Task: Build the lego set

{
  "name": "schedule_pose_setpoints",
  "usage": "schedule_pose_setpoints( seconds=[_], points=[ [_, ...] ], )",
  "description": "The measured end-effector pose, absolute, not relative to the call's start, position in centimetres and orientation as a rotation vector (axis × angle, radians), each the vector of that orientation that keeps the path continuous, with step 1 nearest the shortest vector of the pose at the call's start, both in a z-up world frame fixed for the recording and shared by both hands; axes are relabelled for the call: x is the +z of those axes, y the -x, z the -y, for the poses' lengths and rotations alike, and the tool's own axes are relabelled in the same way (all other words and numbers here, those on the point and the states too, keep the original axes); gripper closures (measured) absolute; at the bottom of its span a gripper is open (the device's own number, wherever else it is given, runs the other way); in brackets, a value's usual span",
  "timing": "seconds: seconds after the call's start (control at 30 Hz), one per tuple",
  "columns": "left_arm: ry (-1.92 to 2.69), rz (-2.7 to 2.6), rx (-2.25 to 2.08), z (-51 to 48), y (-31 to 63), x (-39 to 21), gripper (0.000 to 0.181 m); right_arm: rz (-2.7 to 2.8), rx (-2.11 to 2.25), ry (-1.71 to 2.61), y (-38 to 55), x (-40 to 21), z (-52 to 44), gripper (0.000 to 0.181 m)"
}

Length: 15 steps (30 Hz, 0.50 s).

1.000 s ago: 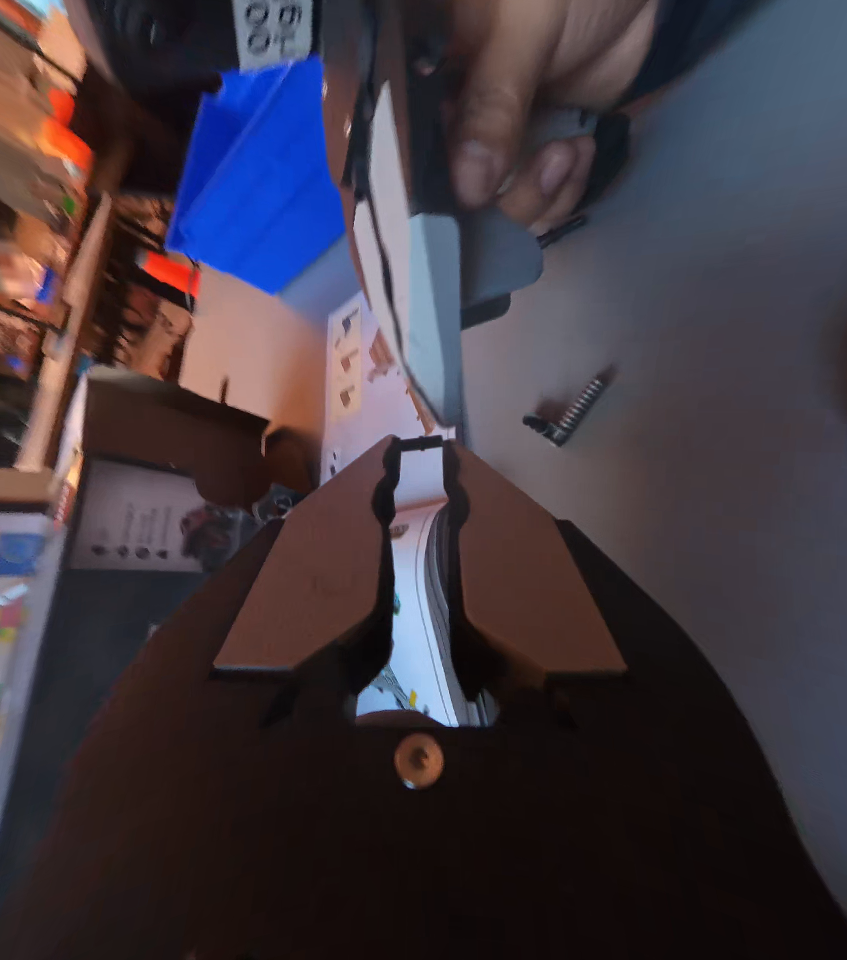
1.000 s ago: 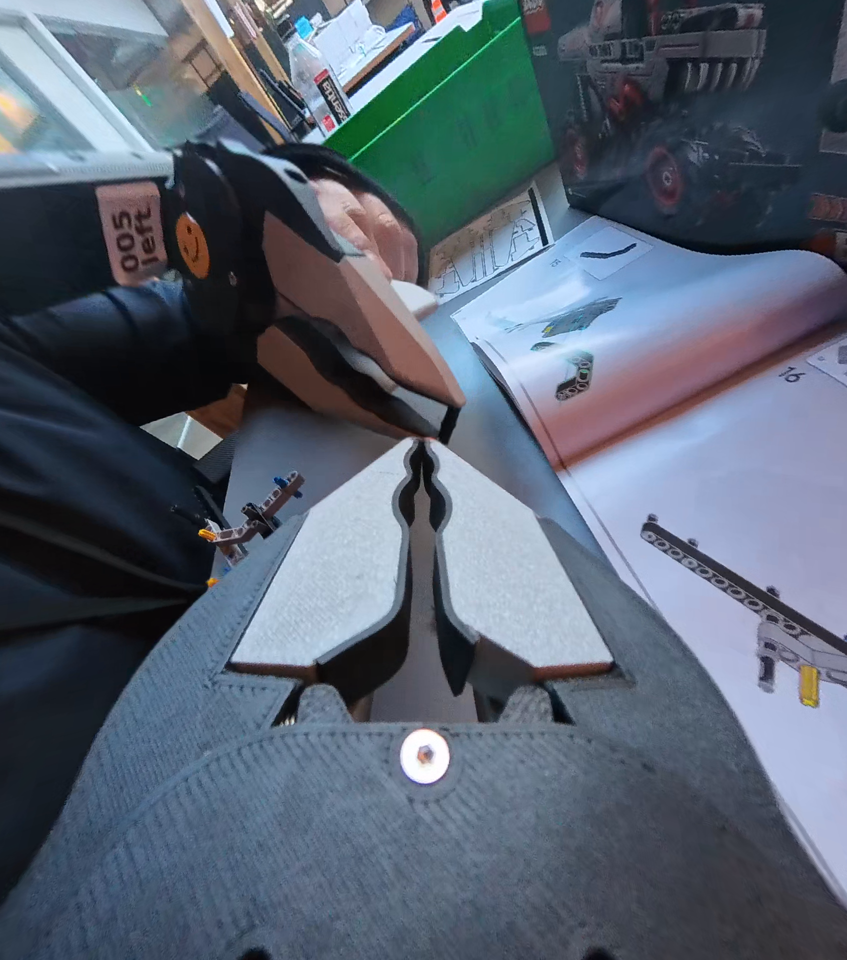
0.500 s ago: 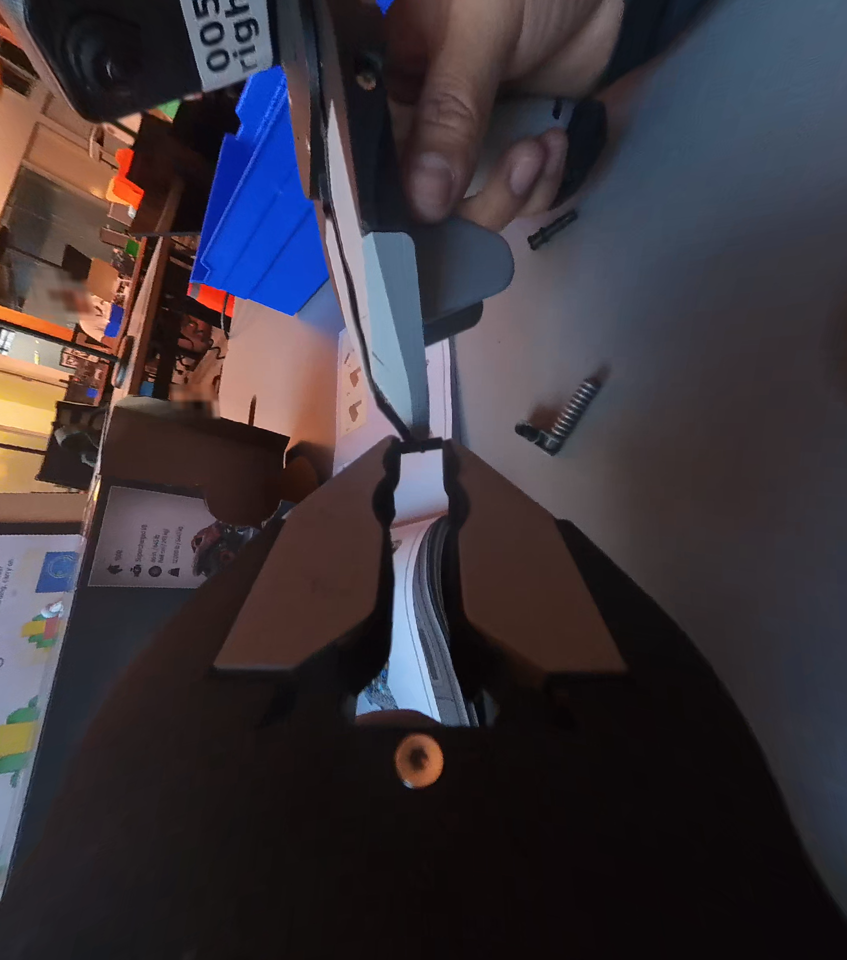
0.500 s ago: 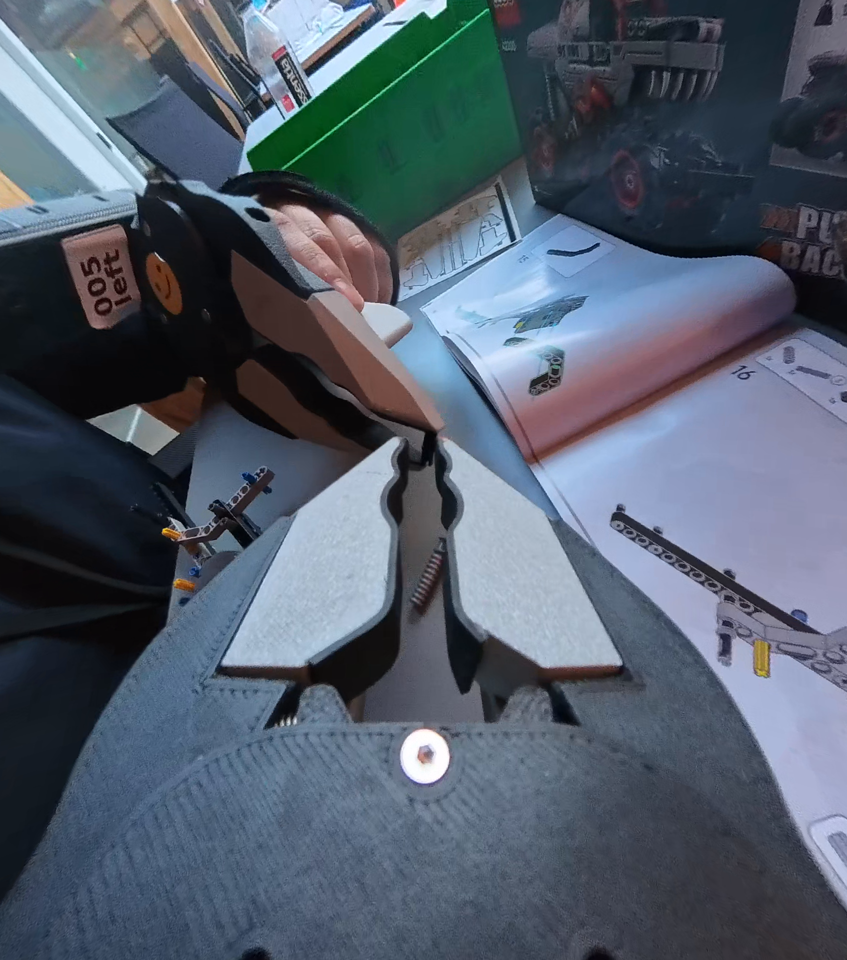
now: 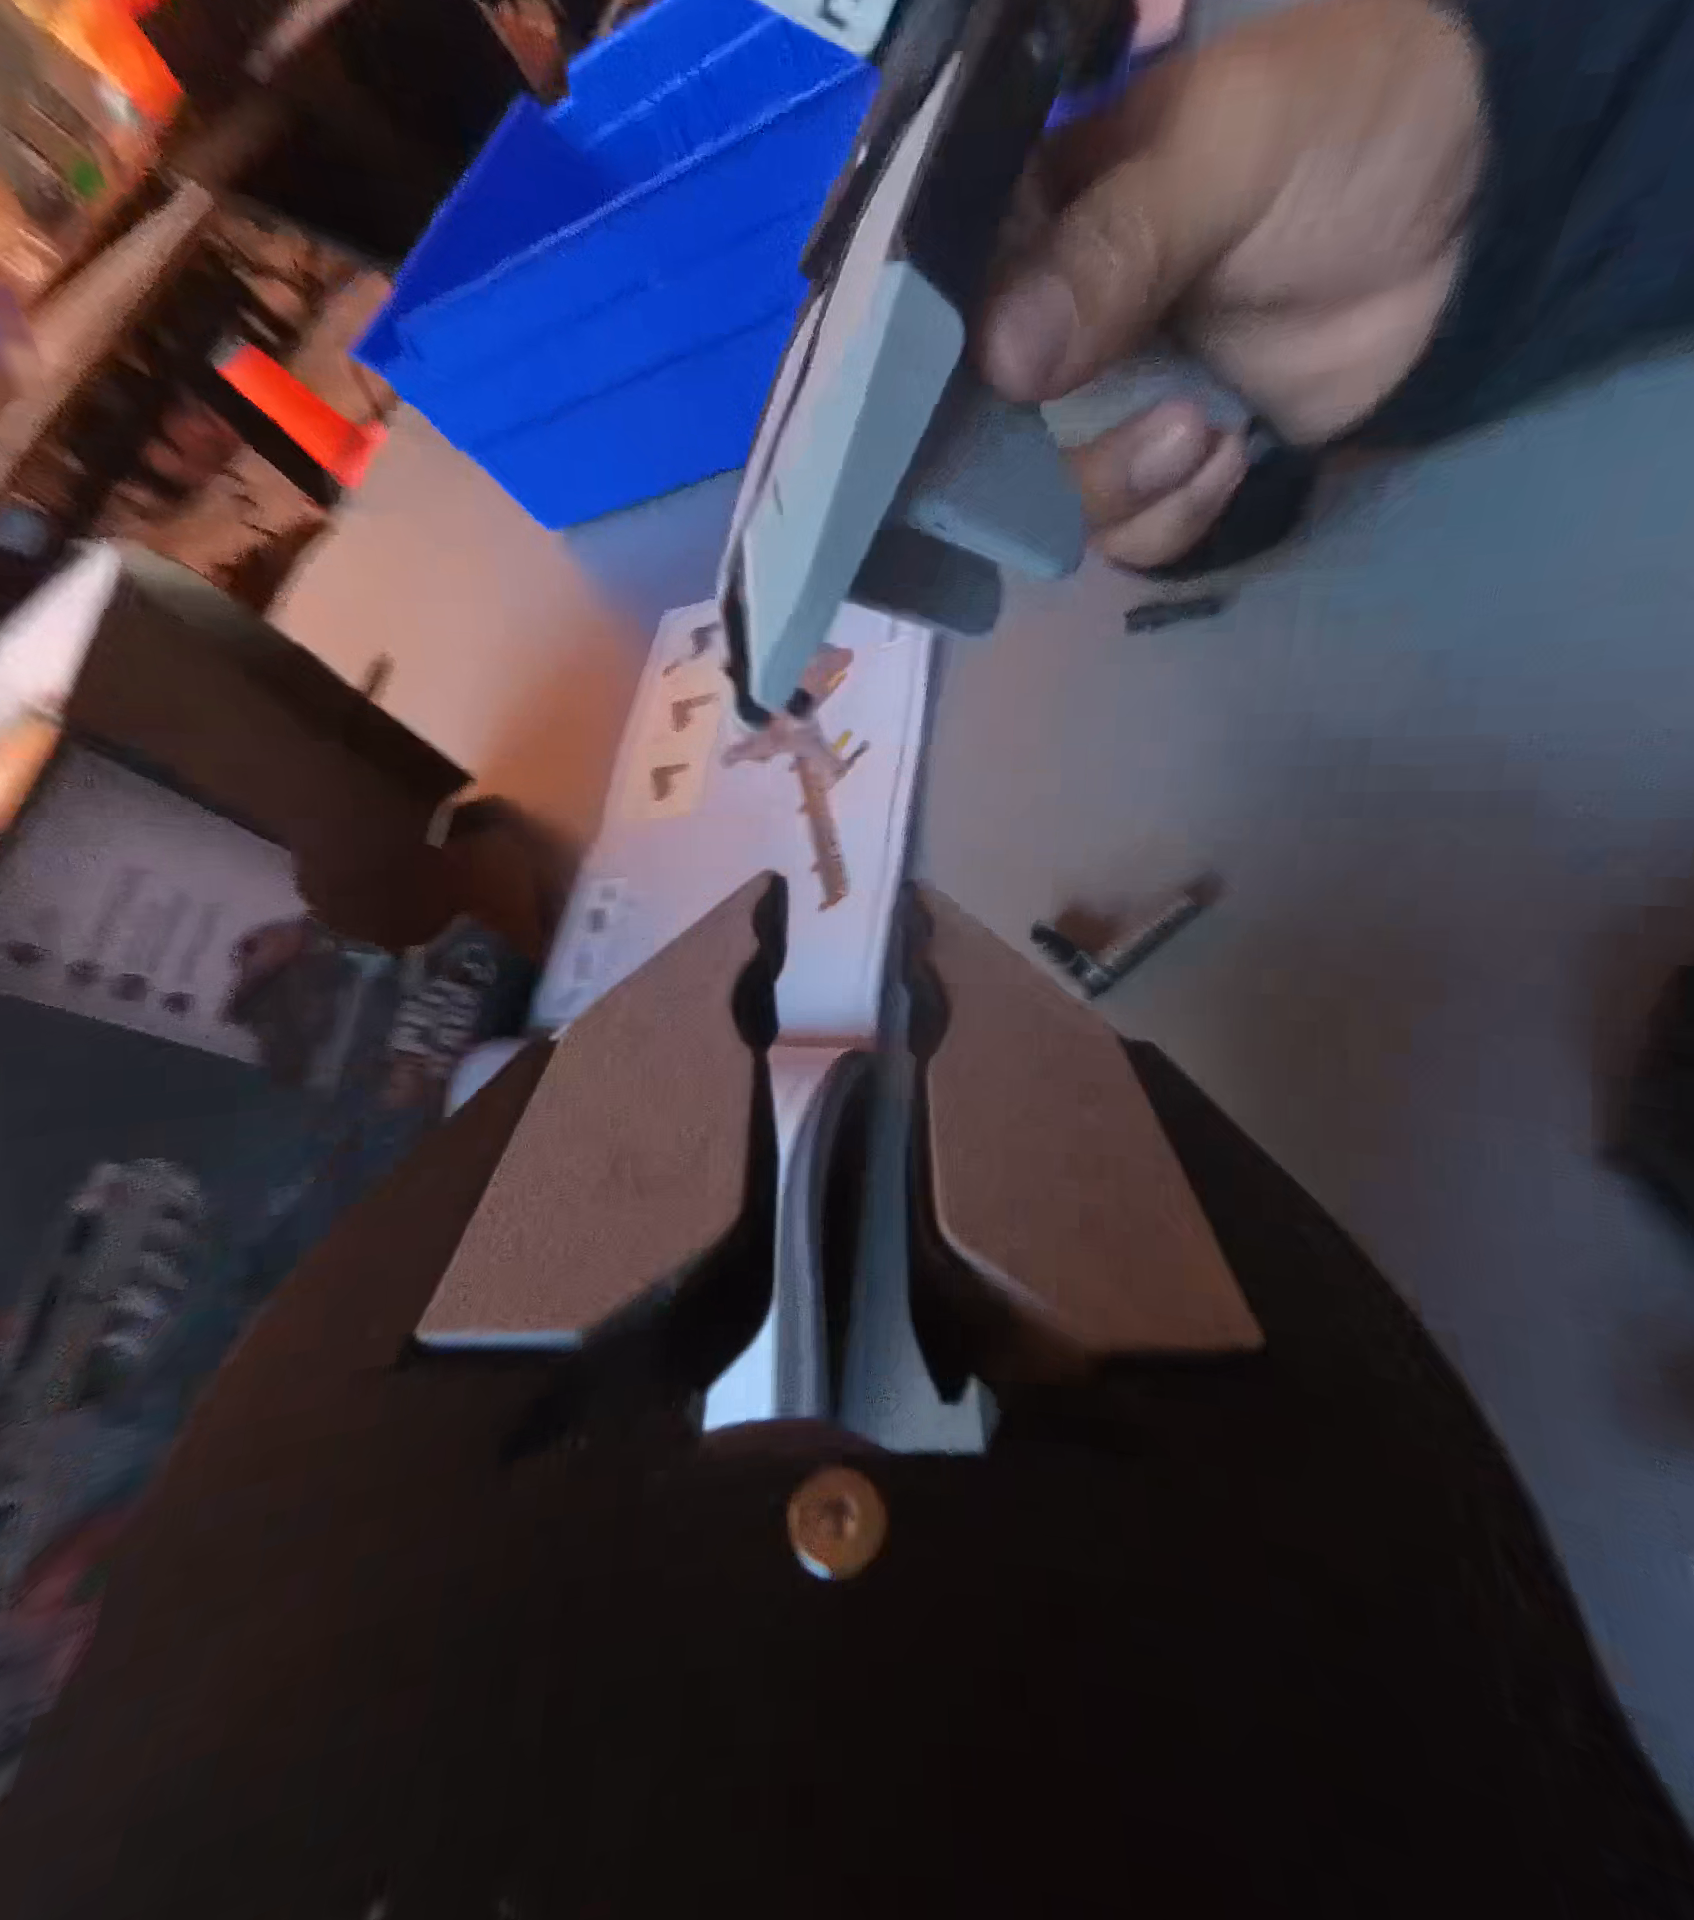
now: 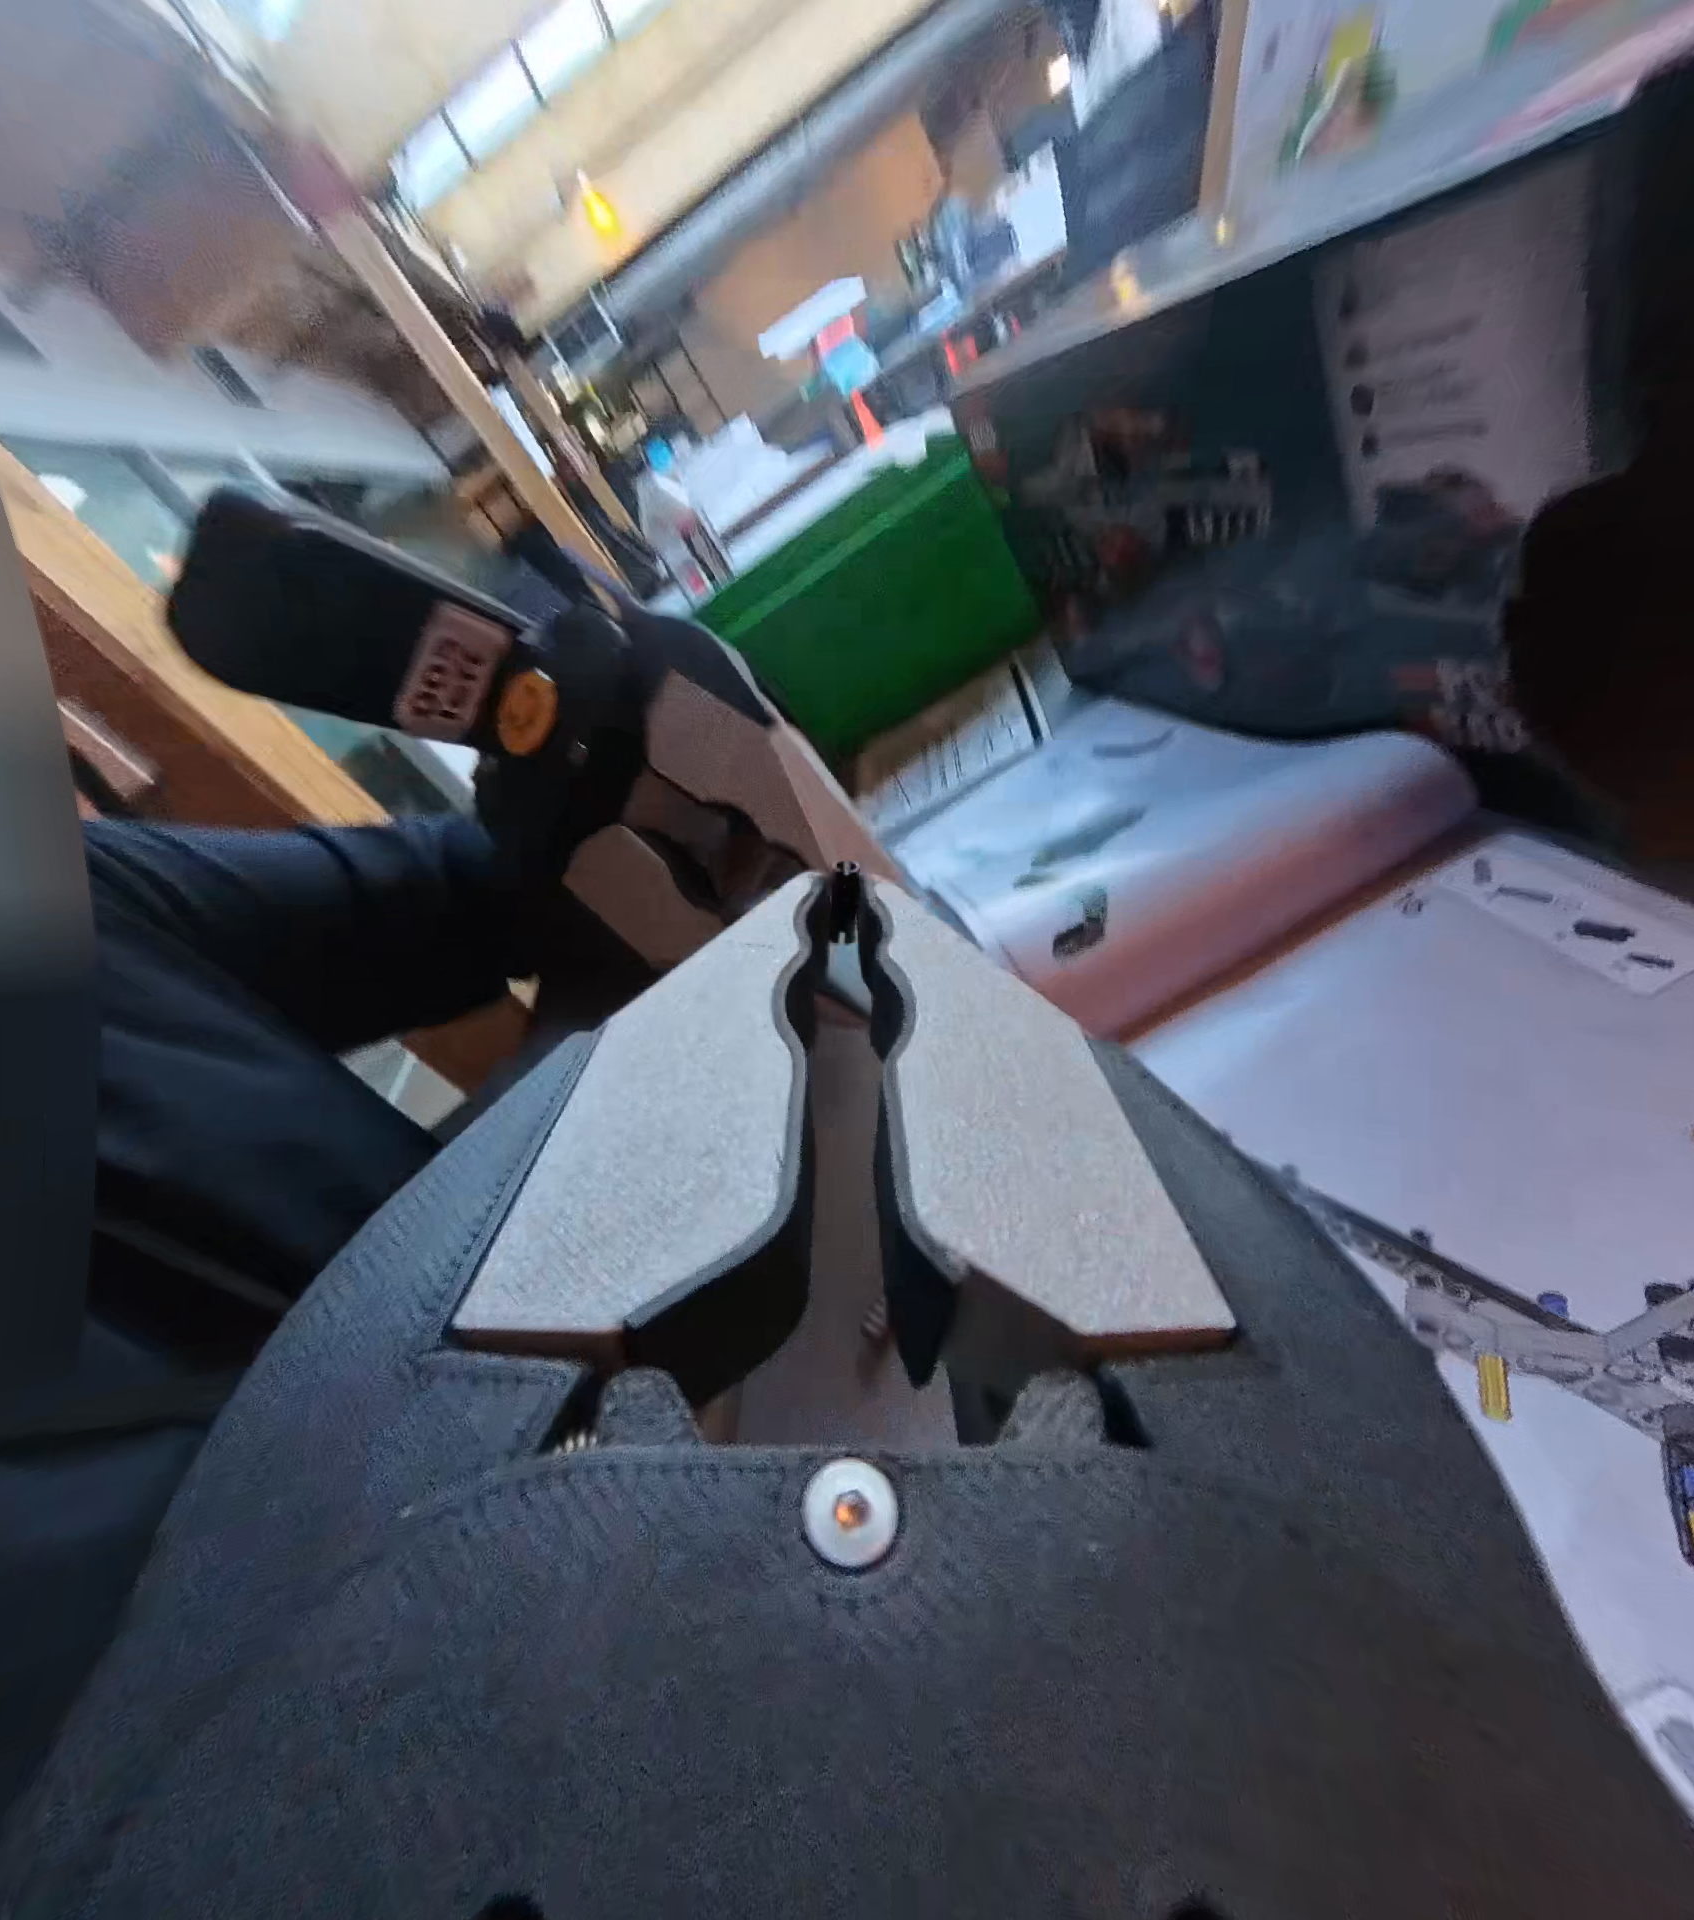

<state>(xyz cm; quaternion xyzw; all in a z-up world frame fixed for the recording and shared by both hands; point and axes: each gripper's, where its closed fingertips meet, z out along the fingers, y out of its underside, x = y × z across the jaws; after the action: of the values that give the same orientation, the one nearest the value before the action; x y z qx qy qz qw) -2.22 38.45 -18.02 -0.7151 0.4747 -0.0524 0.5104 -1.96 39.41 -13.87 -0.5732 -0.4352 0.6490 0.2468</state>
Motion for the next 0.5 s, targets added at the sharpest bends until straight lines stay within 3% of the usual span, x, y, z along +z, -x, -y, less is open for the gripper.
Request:
schedule_pose_setpoints(
  seconds=[0.23,0.5],
  points=[
    [1.787,-0.919,-0.654,-37.0,0.4,-14.9,0.169,1.156,1.866,1.383,2.5,-11.7,-37.7,0.180],
    [1.782,-0.813,-0.753,-37.0,0.9,-13.5,0.172,1.227,1.748,1.278,2.9,-11.5,-36.5,0.180]
  ],
)
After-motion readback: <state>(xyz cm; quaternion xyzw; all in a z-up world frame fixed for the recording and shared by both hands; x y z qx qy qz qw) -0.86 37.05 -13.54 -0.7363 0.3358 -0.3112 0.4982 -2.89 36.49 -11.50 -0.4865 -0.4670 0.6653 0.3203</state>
